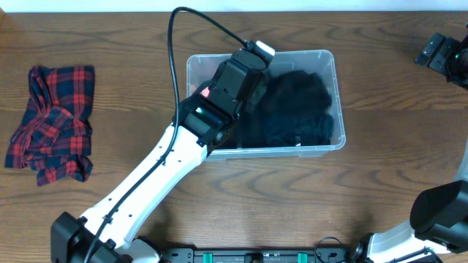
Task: Pack container
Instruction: 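Release the jacket and push it down into the bin with the left gripper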
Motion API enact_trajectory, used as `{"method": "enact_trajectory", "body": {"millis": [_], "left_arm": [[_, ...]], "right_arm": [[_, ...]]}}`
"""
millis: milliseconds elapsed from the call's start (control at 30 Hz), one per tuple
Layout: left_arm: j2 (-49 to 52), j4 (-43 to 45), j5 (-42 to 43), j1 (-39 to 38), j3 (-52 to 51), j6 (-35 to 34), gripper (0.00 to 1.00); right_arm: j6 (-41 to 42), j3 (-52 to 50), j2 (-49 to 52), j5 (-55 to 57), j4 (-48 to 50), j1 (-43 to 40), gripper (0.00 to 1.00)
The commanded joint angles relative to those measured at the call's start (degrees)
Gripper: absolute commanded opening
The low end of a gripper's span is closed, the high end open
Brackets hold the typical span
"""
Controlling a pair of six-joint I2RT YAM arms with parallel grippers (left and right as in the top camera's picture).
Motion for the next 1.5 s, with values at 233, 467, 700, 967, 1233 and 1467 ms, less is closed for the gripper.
{"method": "enact_trajectory", "body": {"millis": [233, 467, 700, 967, 1233, 1467], "left_arm": [[-7.87, 0.09, 2.91, 0.20, 1.81, -0.61, 0.53], [-5.55, 0.07, 12.20, 0.17, 1.81, -0.61, 0.28], [2.36, -0.31, 19.21, 0.13, 1.81, -0.57, 0.11], [13.46, -2.16, 27.02, 0.09, 1.81, -0.59, 0.07], [22.49, -8.02, 29.79, 0.09, 1.81, -0.59, 0.07], [22.27, -7.69, 29.57, 0.26, 1.84, -0.52, 0.07]], "right_arm": [[0.79, 0.70, -0.22, 0.37, -0.09, -0.22, 0.99], [0.81, 0.70, -0.22, 0.37, -0.09, -0.22, 0.99], [0.81, 0.70, -0.22, 0.37, -0.09, -0.22, 0.99], [0.81, 0.70, -0.22, 0.37, -0.09, -0.22, 0.99], [0.81, 0.70, -0.22, 0.37, -0.09, -0.22, 0.99], [0.81, 0.70, -0.22, 0.37, -0.09, -0.22, 0.99]]}}
